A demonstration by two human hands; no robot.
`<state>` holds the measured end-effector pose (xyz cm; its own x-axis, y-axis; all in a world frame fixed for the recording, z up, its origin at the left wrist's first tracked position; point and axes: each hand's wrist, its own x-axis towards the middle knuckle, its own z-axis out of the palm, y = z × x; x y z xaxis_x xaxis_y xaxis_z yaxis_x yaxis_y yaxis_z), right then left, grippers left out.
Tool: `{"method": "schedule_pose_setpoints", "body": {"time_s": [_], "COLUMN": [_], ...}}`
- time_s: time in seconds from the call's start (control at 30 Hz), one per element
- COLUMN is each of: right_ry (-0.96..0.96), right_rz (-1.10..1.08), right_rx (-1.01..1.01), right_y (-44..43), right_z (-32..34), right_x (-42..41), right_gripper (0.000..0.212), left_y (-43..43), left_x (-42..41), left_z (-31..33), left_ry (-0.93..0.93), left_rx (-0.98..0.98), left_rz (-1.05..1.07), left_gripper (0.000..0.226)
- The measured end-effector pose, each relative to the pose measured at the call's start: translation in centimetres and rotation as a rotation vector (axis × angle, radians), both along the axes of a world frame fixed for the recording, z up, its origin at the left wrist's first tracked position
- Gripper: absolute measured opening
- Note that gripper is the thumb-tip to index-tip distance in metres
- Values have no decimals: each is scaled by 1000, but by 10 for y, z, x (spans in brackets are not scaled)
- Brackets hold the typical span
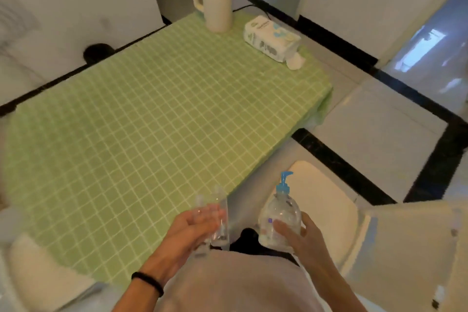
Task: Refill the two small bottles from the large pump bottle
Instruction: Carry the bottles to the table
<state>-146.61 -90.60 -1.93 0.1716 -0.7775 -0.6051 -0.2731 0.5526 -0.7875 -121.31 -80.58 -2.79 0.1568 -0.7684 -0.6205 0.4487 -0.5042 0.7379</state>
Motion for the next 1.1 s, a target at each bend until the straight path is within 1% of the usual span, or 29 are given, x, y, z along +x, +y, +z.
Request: {"method": "schedule_pose_setpoints", "body": {"time_s": [0.07, 0.13, 0.23, 0.33, 0.43, 0.53, 0.63, 0.73, 0.8, 0.9, 0.97, 1.1], "right_ry": [-17, -23, -29, -42, -41, -27, -2, 28, 49, 81, 94, 106], "right_rz": [110, 169, 251, 293, 339, 381, 422, 479, 521, 578, 618, 726], "right_rx": [-3, 6, -25, -31, -45, -51, -42, -49, -60, -67, -69, -89], "right_y": [-31, -54, -80, -94, -103, -105, -110, -131, -147, -169, -189, -251], "right_z": [-3, -2, 1, -2, -1, -2, -2, -1, -2, -8, -11, -26], "right_x": [9, 23, 46, 67, 82, 89, 92, 103, 112, 126, 136, 158], "right_gripper": [46, 42, 45, 50, 51, 54, 53, 47, 50, 55, 54, 55], "left_y": [-7, -6, -7, -8, -9, -6, -6, -21, -30, -43, -55, -110], "left_x": [0, 2, 16, 32, 40, 43, 41, 47, 52, 52, 54, 61], "left_z": [3, 5, 7, 0, -10, -20, -30, -34, -38, -44, -50, -64], "left_ry": [-36, -21, -4, 31, 60, 75, 82, 0, -20, -42, -64, -110], "left_rx": [6, 12, -13, -45, -70, -92, -91, -99, -106, -111, -116, -138], "left_rz": [77, 165, 264, 317, 391, 426, 446, 426, 446, 537, 618, 743], "left_gripper": [49, 46, 39, 44, 37, 36, 42, 44, 47, 49, 50, 62]}}
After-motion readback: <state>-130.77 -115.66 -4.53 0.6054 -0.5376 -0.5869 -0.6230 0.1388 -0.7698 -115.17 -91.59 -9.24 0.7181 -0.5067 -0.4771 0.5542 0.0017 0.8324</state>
